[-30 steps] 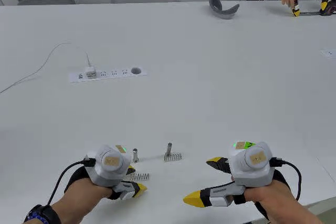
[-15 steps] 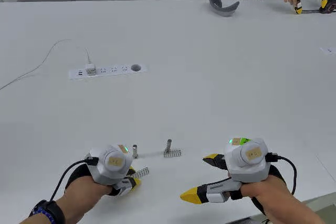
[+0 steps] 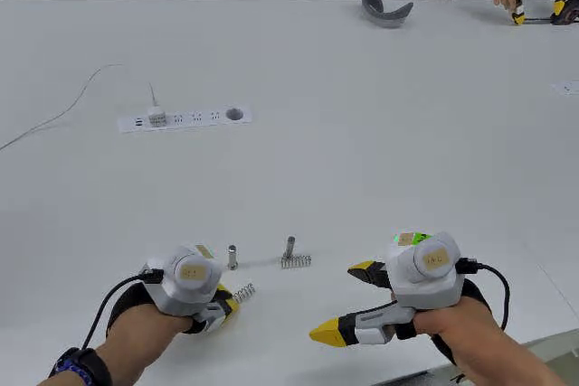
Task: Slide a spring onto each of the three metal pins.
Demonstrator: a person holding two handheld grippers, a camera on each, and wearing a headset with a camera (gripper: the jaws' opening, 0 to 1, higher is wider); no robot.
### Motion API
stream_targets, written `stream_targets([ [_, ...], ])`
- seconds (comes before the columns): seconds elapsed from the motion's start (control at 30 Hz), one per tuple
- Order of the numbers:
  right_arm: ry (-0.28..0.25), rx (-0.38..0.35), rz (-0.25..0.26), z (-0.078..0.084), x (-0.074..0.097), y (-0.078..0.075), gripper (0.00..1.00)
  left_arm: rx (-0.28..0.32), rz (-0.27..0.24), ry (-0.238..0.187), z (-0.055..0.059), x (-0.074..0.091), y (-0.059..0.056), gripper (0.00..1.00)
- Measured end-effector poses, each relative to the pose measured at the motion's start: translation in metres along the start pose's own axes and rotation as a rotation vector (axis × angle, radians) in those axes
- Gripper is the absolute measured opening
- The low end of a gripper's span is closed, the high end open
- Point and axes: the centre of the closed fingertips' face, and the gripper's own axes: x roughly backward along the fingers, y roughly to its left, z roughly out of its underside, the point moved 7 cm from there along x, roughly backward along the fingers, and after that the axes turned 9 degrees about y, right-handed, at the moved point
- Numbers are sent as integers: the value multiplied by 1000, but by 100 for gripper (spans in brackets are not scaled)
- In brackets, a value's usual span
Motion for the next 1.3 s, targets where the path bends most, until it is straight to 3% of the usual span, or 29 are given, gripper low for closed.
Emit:
stream_targets([
  [0.27, -15, -14, -23, -2, -6, 7, 79, 8, -4, -26, 3, 15, -3, 11],
  [0.87, -18, -17, -60, -2, -13, 17, 78, -10, -31, -130, -4, 69, -18, 11],
  [1.3, -42, -23, -95, -13, -17, 21, 76, -30, -37, -148, -4, 83, -22, 11],
])
